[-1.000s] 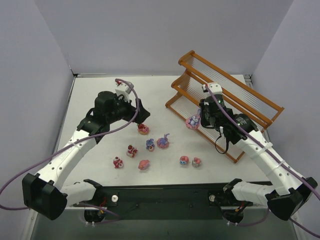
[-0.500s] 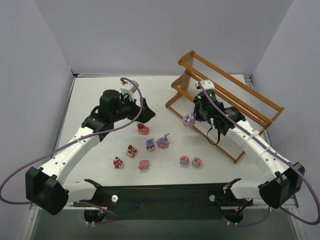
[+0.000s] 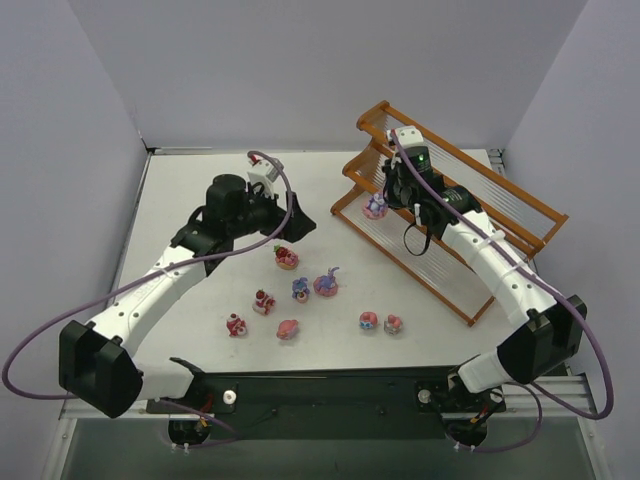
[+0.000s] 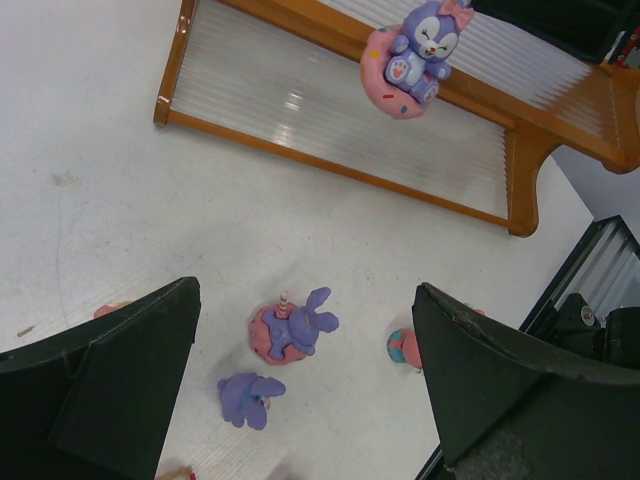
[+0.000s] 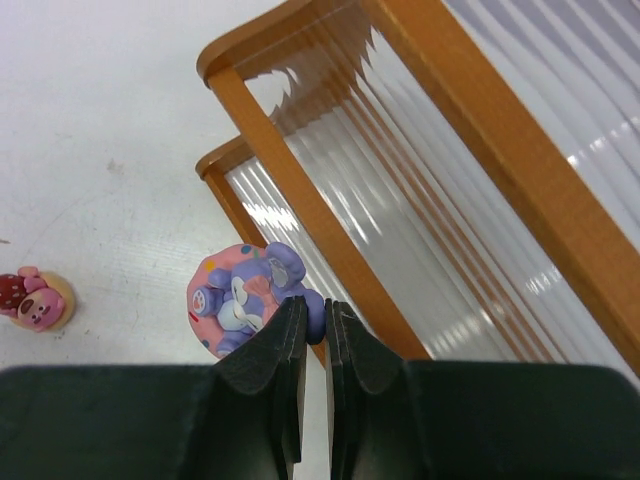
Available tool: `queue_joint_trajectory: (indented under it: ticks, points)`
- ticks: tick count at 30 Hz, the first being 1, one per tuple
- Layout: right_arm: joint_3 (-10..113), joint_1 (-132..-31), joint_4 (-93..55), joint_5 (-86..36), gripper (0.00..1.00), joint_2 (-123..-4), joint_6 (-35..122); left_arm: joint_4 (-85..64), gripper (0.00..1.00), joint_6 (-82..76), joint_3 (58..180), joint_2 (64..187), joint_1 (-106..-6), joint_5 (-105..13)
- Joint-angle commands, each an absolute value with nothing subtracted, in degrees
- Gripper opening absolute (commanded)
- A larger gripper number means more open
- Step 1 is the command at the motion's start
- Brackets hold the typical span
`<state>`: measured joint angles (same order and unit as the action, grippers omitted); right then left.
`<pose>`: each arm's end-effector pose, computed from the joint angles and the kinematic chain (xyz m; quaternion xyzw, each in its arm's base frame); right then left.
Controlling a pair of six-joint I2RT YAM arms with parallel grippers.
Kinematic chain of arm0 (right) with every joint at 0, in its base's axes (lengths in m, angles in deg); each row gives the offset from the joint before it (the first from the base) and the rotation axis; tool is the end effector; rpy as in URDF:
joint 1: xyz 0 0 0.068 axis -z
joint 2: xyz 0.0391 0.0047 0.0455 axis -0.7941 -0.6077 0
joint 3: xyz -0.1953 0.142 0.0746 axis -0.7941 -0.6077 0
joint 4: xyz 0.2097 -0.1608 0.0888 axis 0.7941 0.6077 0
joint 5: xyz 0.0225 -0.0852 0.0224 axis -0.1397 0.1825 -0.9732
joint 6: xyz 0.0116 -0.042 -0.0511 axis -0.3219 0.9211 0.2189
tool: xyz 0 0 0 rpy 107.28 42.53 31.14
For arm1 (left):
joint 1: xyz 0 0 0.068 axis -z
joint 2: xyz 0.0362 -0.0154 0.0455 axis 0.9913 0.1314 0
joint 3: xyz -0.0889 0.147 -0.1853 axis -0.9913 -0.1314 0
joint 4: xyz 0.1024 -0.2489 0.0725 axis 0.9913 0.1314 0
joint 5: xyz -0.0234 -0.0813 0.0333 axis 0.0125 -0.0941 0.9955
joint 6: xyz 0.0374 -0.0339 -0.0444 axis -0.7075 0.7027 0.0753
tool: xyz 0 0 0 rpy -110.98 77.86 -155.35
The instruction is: Place and organize the plastic toys onto the shelf
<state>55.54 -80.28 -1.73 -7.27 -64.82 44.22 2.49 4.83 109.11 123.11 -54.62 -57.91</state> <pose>0.3353 0.1651 0.3562 -0.1034 0.8150 0.0924 0.5626 0.2884 -0.1735 0.3075 0.1579 0.8063 -0.3555 0.4456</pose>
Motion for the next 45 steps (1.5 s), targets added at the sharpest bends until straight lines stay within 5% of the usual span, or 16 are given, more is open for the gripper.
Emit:
queue_joint_trajectory:
  ticks: [1, 16, 27, 37, 44, 45]
  points:
    - [61.19, -79.64, -4.00, -10.32, 0.00, -67.20, 47.27, -5.97, 0.97, 4.75, 114.58, 125.68, -53.45, -60.63]
    - [68.23, -79.56, 6.37, -19.37, 0.00, -68.17, 42.09, -14.26, 0.91, -9.13, 131.98, 146.06, -45.63, -63.01]
    - [71.92, -79.47, 9.18, -20.17, 0.00, -69.32, 40.51, -12.24, 0.83, -13.70, 135.15, 150.20, -41.94, -59.42]
    - [72.98, -79.47, 11.56, -20.87, 0.00, -69.40, 38.84, -11.71, 0.57, -16.70, 136.03, 151.52, -40.09, -50.36]
    - [72.98, -79.47, 12.26, -20.34, 0.00, -69.40, 38.05, -12.32, 0.26, -17.14, 136.12, 151.96, -39.04, -48.16]
    - [73.06, -79.47, 12.35, -20.26, 0.00, -69.32, 37.87, -12.41, 0.14, -17.22, 136.12, 152.05, -38.95, -47.64]
